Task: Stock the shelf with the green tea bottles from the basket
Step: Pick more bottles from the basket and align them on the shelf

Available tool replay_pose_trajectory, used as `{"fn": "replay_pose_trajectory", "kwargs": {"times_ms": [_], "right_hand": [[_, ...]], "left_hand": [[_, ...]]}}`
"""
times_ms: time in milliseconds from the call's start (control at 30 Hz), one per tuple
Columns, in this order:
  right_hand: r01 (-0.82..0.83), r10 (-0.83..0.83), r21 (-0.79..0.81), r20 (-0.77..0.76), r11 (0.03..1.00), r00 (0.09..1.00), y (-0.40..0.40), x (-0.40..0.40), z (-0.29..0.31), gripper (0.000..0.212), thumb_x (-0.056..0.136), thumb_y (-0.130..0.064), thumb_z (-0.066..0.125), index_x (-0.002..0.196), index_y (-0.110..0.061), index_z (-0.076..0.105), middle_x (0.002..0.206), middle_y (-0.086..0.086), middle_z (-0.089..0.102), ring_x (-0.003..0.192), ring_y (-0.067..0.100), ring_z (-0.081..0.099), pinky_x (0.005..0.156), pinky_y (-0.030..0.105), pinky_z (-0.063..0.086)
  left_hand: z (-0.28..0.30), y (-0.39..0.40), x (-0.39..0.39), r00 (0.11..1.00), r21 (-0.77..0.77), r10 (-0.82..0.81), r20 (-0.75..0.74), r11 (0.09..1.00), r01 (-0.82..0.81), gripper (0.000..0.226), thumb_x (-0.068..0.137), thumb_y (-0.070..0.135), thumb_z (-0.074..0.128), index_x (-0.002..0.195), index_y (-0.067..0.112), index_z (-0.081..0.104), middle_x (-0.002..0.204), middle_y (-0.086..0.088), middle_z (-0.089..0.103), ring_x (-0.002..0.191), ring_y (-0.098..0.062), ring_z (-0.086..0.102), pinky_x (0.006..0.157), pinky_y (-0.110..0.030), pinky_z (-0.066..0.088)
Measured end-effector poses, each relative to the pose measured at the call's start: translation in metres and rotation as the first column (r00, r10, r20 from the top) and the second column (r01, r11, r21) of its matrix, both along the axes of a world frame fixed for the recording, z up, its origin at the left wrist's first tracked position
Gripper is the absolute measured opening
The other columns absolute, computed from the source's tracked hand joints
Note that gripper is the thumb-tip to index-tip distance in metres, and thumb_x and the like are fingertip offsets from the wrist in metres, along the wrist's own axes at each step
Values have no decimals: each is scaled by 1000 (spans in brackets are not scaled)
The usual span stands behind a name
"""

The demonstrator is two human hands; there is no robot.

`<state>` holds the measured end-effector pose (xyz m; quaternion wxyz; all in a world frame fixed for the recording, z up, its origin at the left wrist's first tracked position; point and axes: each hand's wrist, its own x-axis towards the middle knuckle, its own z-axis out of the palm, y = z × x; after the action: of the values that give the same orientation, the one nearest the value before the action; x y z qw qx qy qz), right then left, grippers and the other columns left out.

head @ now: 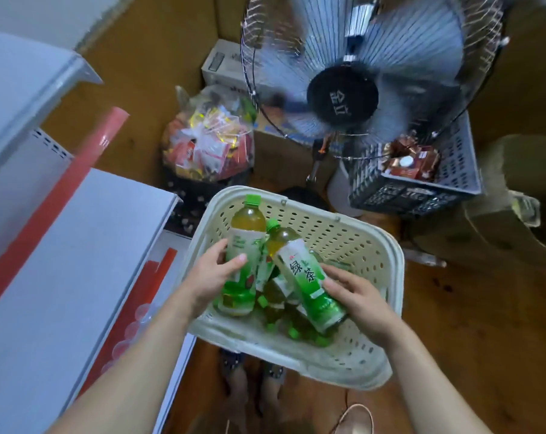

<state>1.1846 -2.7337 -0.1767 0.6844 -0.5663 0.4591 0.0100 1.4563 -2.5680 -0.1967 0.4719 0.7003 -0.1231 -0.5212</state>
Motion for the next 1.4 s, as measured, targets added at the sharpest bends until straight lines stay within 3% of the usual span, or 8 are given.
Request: {"fn": "replay_pose_trajectory", "kwargs": {"times_ms": [233,433,567,733,867,1200,1300,1400], "right_hand": [[-64,64,-10,224,998,972,19,34,59,71,90,-41,86,151,-47,51,139,-10,75,130,18,71,105,42,61],[-125,166,-146,315,981,934,19,54,94,80,96,-26,79,163,-39,39,141,-10,74,130,17,71,107,42,59],[-183,260,-232,366,955,894,25,81,117,69,105,-2,66,151,-47,42,130,-18,77,120,8,74,90,24,61],[-224,349,-324,405,919,845,44,119,147,70,106,1,63,149,-50,41,132,-15,76,122,10,73,94,27,61],[-217,368,-349,459,912,809,66,152,166,70,105,-3,66,155,-47,42,134,0,76,119,22,76,90,34,64],[-241,505,-486,539,840,675,165,239,223,72,104,-2,68,148,-53,44,131,-7,76,120,22,75,92,44,66],[-242,555,-546,532,802,639,197,265,231,76,103,2,68,157,-43,39,131,0,76,119,24,75,98,49,64],[-273,616,-589,524,761,588,226,285,241,77,104,4,65,154,-48,38,130,-4,76,117,21,76,96,45,65]], "left_hand": [[54,1,-21,977,-210,99,-187,968,-138,58,97,36,76,151,32,56,143,0,72,135,-27,66,111,-52,54],[110,12,-18,935,-318,247,-254,892,-322,32,110,18,51,140,10,59,120,-15,78,93,-21,80,64,-29,62],[146,19,-20,934,-390,311,-178,849,-357,43,101,28,65,141,12,61,131,-19,76,114,-36,77,92,-50,65],[173,47,0,887,-400,446,-123,795,-456,48,104,41,64,144,15,60,134,-22,73,125,-43,71,111,-65,52],[204,82,20,883,-450,458,-102,771,-452,49,116,41,37,144,12,65,133,-21,74,122,-37,72,101,-50,59],[276,197,65,697,-553,674,245,688,-470,53,87,27,88,132,29,60,121,-1,76,107,-28,78,92,-59,65],[291,227,75,658,-586,694,292,674,-451,59,94,23,82,138,39,45,125,4,74,110,-16,77,82,-34,67],[305,256,78,626,-627,711,322,655,-421,59,97,41,67,150,39,41,133,9,73,124,-13,72,99,-36,62]]}}
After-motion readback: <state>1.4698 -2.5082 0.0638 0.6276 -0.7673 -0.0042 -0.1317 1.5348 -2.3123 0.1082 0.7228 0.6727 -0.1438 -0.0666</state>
